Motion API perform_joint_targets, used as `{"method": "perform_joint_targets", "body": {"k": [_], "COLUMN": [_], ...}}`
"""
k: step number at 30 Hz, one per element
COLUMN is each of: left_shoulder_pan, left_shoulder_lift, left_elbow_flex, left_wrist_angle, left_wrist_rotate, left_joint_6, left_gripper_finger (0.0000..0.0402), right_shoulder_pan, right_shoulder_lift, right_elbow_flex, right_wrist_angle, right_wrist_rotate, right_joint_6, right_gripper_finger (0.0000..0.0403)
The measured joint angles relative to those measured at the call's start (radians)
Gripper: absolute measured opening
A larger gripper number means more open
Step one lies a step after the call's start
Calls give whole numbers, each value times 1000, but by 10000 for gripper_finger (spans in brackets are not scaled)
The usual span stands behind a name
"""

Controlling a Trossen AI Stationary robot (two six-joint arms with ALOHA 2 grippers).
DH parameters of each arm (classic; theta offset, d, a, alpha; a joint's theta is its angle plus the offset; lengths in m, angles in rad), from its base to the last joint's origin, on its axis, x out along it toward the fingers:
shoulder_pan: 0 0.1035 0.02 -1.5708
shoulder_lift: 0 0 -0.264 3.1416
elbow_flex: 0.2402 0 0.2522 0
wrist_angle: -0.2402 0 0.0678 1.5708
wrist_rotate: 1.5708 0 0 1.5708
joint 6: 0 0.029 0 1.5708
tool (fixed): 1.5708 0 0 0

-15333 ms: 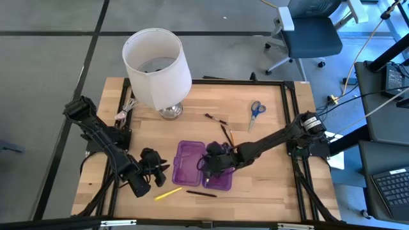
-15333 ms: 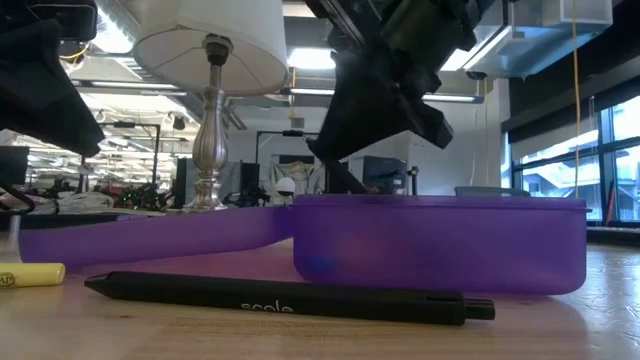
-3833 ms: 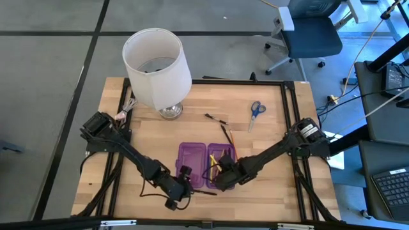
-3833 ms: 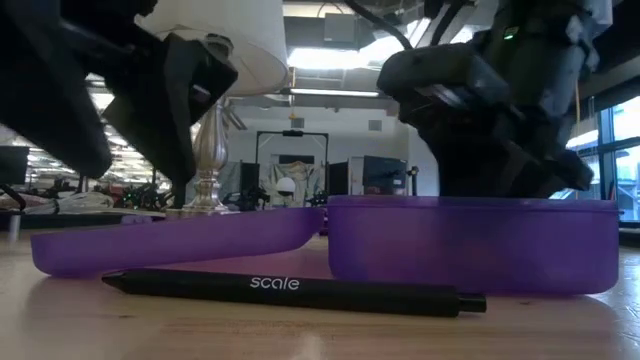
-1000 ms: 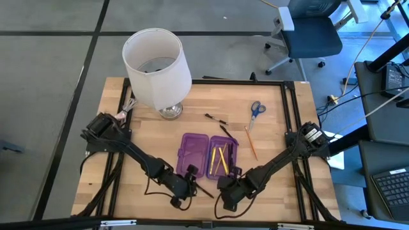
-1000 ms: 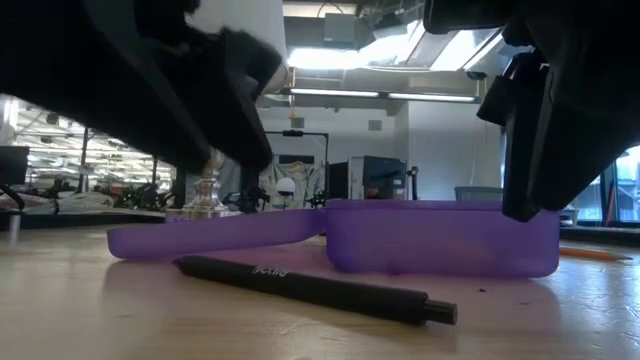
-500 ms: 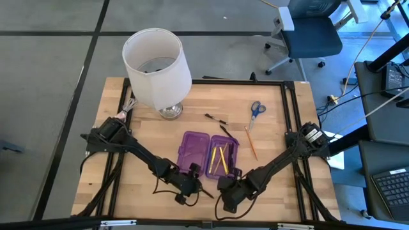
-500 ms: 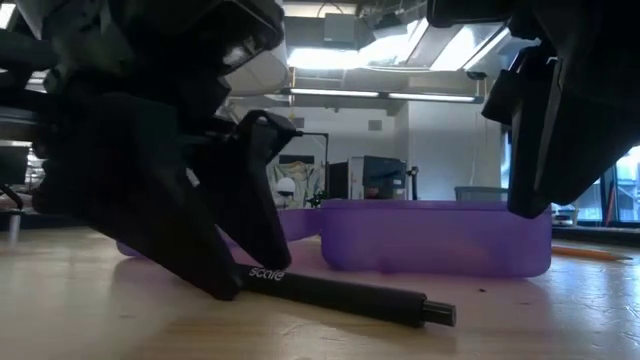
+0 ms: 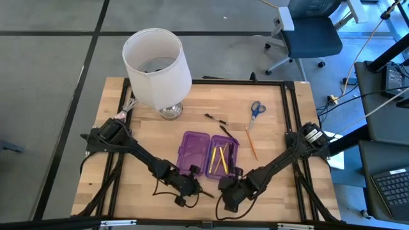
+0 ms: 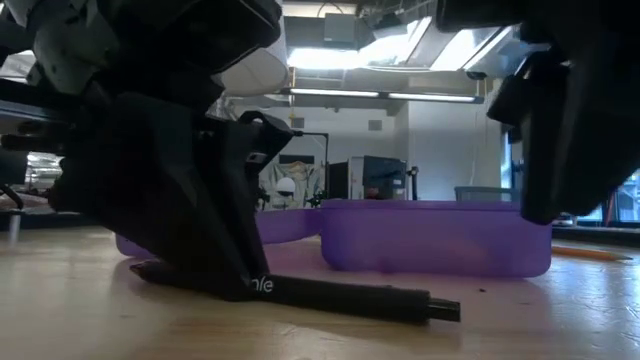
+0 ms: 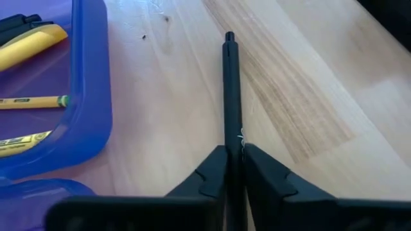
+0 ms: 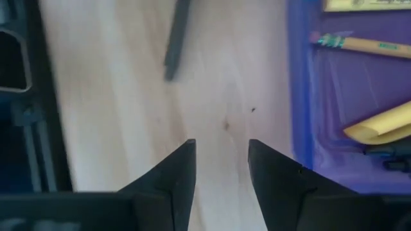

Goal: Pick & place school supplies into a supply box
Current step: Put the black pen into the purple supply box

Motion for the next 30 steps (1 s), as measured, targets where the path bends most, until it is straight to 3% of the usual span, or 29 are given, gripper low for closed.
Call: {"method": "perform_joint_targets", "body": {"k": [5, 10, 16, 20, 25, 30], "left_shoulder_pan": [-14, -15, -14, -1, 47, 117], "left_shoulder_lift": [-32, -72, -155, -219, -243, -211], "left_elbow_flex": [-5, -9, -7, -5, -5, -4], "left_wrist_angle": [-22, -36, -6, 22, 96, 190], "left_wrist_rotate": [-10, -19, -57, -181, -350, -350], "left_joint_6": [-12, -106, -291, -407, -492, -581], "left_gripper_finger": [14, 29, 20, 20, 23, 23], "right_shoulder_pan": [46, 100, 134, 135, 123, 102], "right_shoulder_lift": [-52, -159, -269, -300, -303, -302], "right_elbow_flex": [-1, -1, 0, 0, -17, -71], "right_wrist_angle": [-24, -158, -370, -538, -726, -816], "right_wrist_rotate": [16, 178, 345, 436, 445, 377], "right_joint_6": [0, 53, 224, 391, 520, 566], "right_gripper_finger": [145, 145, 145, 145, 145, 145]}}
